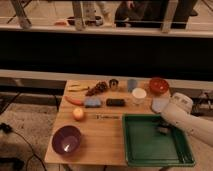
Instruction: Wipe tray with brush
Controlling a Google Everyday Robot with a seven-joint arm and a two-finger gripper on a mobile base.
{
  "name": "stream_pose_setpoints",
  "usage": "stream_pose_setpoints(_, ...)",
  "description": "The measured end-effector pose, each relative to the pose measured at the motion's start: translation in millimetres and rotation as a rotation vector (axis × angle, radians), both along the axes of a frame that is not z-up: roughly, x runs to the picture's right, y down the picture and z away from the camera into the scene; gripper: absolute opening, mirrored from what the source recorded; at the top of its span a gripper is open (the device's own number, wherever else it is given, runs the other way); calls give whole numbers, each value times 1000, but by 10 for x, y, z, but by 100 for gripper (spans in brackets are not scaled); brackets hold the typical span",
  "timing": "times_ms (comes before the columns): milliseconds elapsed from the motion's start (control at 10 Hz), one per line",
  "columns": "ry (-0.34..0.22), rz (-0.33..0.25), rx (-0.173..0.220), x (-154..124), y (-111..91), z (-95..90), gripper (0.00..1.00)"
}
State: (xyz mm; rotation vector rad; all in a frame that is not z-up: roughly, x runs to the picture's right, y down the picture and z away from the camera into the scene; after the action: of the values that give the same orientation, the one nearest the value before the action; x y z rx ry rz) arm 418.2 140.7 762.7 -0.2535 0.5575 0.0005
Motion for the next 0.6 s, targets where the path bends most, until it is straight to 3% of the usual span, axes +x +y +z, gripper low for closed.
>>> stream_pose_setpoints(200,-22,4,-10,-140,105,19,0)
stream_pose_setpoints(600,-123,-7,-44,-817,331,134,0)
